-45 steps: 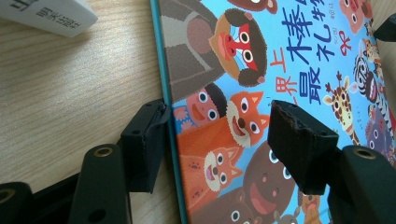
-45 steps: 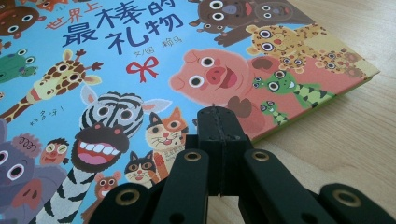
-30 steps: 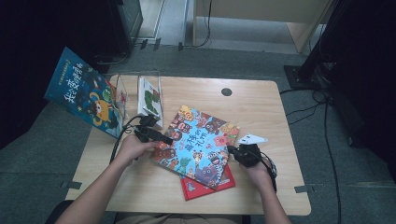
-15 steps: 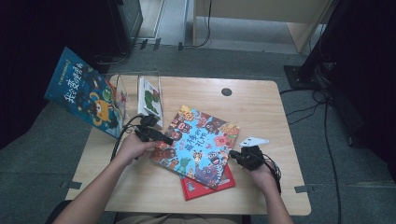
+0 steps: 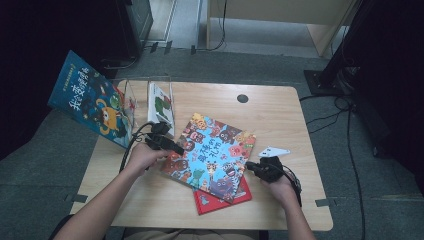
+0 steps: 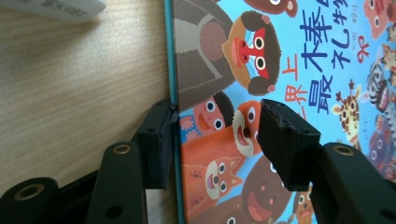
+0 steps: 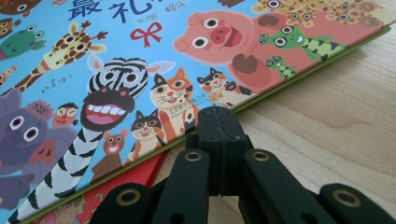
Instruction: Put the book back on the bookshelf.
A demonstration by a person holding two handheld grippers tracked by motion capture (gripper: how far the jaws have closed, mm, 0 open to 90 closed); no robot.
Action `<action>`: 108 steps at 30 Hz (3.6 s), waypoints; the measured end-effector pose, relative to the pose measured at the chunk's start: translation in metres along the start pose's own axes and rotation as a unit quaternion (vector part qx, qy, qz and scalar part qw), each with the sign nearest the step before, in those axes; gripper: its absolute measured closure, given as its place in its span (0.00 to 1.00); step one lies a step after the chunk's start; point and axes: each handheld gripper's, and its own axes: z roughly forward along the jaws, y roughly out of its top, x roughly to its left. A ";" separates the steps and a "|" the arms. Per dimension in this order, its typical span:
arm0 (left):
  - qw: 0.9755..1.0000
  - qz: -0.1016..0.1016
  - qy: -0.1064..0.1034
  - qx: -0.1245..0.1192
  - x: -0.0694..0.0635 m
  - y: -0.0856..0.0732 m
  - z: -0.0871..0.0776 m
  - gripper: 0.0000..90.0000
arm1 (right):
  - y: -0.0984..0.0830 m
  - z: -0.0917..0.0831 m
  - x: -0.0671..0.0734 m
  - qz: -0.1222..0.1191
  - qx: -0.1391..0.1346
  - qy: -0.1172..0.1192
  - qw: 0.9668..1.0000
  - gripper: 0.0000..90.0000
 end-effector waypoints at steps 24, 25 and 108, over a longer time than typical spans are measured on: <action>0.995 -0.014 -0.100 -0.008 -0.034 0.023 -0.050 0.59 | -0.004 0.004 -0.006 0.028 -0.011 0.005 1.000 1.00; 0.996 -0.011 -0.093 -0.004 -0.039 0.027 -0.052 0.59 | -0.004 0.003 -0.006 0.028 -0.011 0.004 1.000 1.00; 0.993 -0.009 -0.068 0.093 -0.109 0.088 -0.072 0.89 | 0.016 0.032 0.002 -0.017 -0.014 0.033 0.999 0.89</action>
